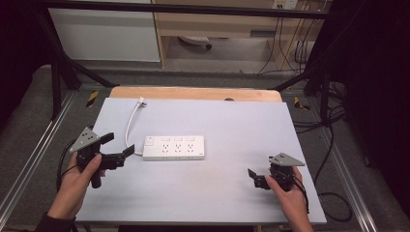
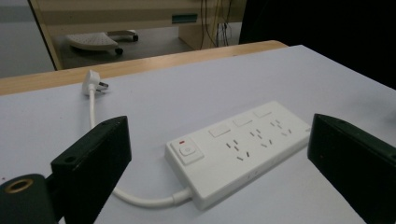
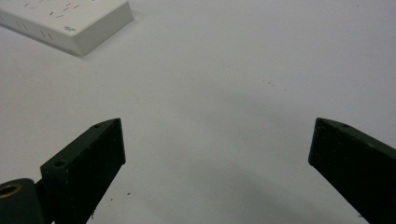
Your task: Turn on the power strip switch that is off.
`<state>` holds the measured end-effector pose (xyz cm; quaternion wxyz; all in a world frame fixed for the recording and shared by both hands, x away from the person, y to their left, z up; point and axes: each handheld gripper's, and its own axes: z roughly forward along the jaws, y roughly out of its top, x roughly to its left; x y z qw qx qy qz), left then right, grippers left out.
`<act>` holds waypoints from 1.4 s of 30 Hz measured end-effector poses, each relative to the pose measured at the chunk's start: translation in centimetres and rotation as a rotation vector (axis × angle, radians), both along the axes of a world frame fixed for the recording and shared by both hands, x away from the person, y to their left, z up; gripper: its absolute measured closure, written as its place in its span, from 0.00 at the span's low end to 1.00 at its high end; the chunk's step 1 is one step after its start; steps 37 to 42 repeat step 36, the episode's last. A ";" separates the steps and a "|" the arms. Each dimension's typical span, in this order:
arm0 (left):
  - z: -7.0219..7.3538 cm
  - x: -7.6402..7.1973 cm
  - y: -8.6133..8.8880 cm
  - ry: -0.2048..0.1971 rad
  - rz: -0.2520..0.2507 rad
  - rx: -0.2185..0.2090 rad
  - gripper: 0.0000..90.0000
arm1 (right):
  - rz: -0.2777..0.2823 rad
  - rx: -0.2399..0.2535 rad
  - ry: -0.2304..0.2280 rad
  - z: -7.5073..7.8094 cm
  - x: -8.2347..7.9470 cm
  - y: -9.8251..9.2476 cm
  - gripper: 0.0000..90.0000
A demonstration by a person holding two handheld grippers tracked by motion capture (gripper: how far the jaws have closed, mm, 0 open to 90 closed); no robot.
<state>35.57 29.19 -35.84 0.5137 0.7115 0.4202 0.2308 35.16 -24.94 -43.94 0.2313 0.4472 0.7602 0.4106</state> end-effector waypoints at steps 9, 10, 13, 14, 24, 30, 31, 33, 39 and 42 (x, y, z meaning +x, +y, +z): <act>-1.4 -1.5 1.9 0.019 0.020 0.003 0.07 | -0.002 -0.001 -0.002 0.0 0.0 -0.1 0.05; -1.6 -1.7 2.1 0.019 0.027 0.008 0.07 | -0.002 0.000 0.000 0.0 0.0 0.0 0.05; -2.3 -2.1 2.6 0.027 0.044 0.014 0.08 | -0.007 0.009 0.002 0.0 0.0 0.0 0.04; -2.6 -2.2 2.7 0.031 0.049 0.011 0.08 | -0.008 0.008 0.001 0.0 0.0 -0.1 0.04; -5.6 -2.7 2.7 0.081 0.034 0.038 0.10 | -0.013 0.002 0.002 0.0 0.0 -0.1 0.04; -6.8 -3.4 1.4 0.099 -0.024 0.094 0.10 | -0.011 -0.005 0.005 -0.1 0.1 -0.1 0.04; -7.1 -3.5 1.1 0.109 -0.038 0.106 0.10 | -0.011 -0.007 0.005 -0.2 0.1 -0.1 0.04; -7.4 -3.7 0.5 0.126 -0.061 0.135 0.09 | -0.017 -0.011 0.009 -0.2 0.2 -0.1 0.04; -7.5 -3.7 0.0 0.135 -0.073 0.147 0.09 | -0.028 -0.021 0.022 -0.6 0.6 -0.1 0.04; -7.5 -3.7 0.0 0.135 -0.073 0.147 0.09 | -0.028 -0.021 0.022 -0.6 0.6 -0.1 0.04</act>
